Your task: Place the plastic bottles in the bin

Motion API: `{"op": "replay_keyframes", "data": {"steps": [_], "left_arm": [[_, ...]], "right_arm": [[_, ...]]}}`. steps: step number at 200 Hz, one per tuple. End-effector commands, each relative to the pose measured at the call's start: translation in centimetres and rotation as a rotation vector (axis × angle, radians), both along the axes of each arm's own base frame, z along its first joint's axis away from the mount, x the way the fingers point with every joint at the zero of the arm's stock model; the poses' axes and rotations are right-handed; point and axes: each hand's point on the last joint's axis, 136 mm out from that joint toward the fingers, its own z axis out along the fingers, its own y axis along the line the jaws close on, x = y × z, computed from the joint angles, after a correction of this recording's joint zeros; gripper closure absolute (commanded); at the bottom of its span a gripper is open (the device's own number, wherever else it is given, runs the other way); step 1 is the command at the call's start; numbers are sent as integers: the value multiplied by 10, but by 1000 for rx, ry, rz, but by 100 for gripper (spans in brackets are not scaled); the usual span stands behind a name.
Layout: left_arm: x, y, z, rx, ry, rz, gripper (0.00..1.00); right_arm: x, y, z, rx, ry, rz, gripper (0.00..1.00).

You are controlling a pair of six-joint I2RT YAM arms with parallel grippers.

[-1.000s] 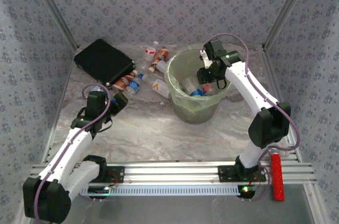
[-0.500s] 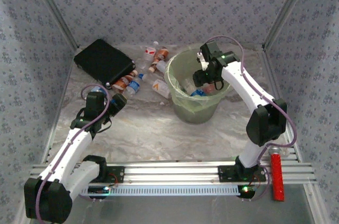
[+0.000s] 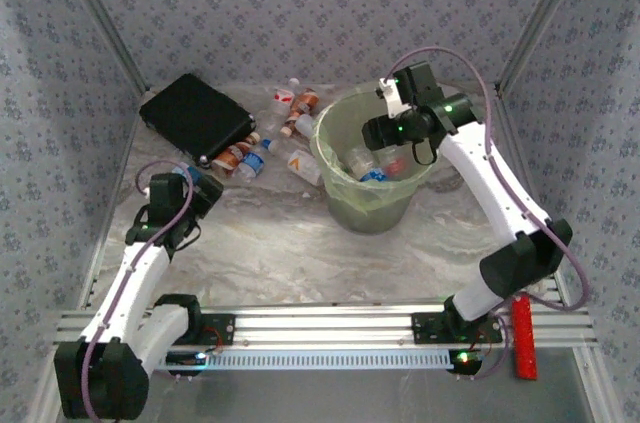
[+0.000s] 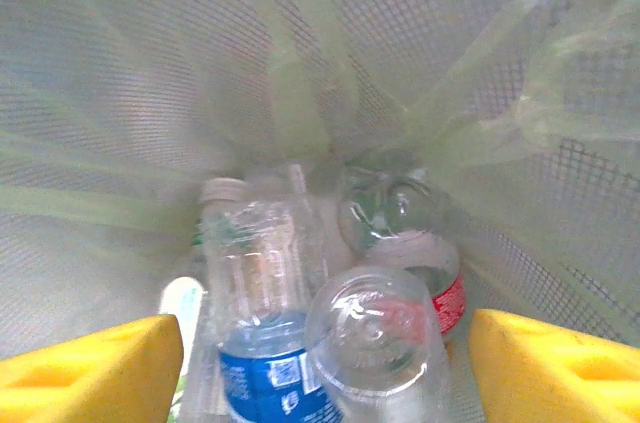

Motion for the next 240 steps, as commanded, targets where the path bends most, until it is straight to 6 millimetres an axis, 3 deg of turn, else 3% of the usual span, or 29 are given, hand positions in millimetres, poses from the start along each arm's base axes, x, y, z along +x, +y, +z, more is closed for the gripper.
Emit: {"op": "replay_keyframes", "data": {"steps": [1,63,101,157,190,240], "left_arm": [[10,15,-3,-15,-5,94,0],[47,23,-29,13,76,133,0],[60,20,-43,-17,89,139,0],[69,23,-66,1,136,152,0],[75,20,-78,-5,171,130,0],[73,20,-83,-22,190,160,24]], "right_arm": [[-7,4,29,147,-41,23,23],[-37,1,72,514,-81,138,20],[-48,-7,71,598,-77,154,14],[-67,-1,76,628,-131,259,3],[-78,4,76,642,-142,313,2],[-88,1,74,625,-156,322,1]]}}
